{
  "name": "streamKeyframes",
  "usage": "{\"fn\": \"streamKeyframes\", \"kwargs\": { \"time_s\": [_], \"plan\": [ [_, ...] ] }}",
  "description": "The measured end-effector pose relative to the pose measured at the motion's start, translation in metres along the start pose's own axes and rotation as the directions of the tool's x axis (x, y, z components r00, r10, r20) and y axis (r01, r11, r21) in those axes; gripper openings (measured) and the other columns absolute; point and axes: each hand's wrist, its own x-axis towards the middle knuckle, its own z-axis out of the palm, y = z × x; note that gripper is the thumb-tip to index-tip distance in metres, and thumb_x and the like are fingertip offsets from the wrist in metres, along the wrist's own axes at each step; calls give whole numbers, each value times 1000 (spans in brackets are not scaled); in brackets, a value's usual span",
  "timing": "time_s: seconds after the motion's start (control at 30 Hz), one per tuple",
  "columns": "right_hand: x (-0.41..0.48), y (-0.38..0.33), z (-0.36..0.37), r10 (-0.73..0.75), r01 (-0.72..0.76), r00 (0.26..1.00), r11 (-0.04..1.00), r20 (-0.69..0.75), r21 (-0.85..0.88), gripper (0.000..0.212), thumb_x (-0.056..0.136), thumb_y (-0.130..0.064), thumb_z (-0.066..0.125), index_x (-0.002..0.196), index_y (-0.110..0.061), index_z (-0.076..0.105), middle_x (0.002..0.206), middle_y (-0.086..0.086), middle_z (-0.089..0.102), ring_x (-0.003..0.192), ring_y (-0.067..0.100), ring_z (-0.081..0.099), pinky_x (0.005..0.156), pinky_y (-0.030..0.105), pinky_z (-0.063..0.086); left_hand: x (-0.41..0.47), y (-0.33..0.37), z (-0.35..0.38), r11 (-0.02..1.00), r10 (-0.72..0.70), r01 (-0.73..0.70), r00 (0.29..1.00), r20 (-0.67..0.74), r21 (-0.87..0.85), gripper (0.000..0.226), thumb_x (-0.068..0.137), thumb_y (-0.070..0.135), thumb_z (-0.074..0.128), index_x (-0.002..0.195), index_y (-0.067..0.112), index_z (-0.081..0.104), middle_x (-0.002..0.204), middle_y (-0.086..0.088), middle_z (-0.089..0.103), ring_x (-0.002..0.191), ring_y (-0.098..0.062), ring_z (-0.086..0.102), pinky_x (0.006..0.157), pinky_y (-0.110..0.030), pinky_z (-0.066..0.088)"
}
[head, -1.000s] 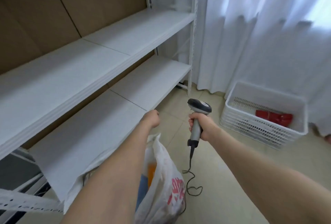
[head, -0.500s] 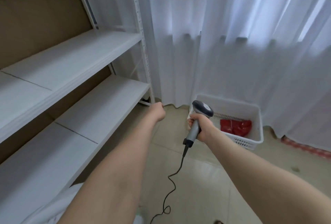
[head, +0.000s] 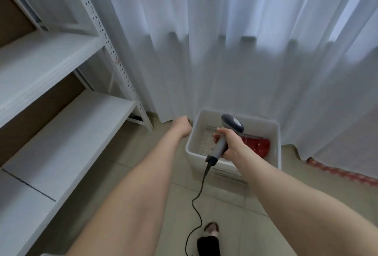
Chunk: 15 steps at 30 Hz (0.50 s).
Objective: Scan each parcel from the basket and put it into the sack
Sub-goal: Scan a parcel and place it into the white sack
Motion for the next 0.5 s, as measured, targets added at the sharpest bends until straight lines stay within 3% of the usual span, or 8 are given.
{"fn": "streamKeyframes", "kwargs": {
  "time_s": [0.1, 0.27, 0.5],
  "plan": [
    [50, -42, -8, -6, 7, 999, 1000, -34, 10, 7, 84, -9, 68, 88, -11, 63, 68, 2, 65, 66, 15, 59, 64, 34, 47, 63, 32, 13, 999, 19, -20, 999, 42, 24, 37, 96, 7, 38, 131, 3, 49, 140, -16, 48, 128, -30, 46, 103, -34, 36],
    [139, -110, -20, -6, 5, 991, 1000, -134, -7, 8, 84, -10, 69, 87, -8, 62, 69, 5, 65, 65, 17, 58, 74, 34, 52, 174, 83, 39, 999, 36, -40, 993, 116, 31, 43, 95, 6, 39, 138, 8, 45, 143, -14, 45, 131, -28, 44, 107, -36, 36],
    [252, -163, -64, 62, -66, 965, 998, -254, -6, 7, 86, -11, 68, 89, -7, 63, 73, 7, 64, 66, 17, 59, 95, 43, 52, 289, 133, 114, 996, 33, -51, 973, 229, 74, 43, 94, 7, 40, 137, 8, 46, 141, -14, 46, 128, -29, 46, 103, -33, 38]
  ]
}}
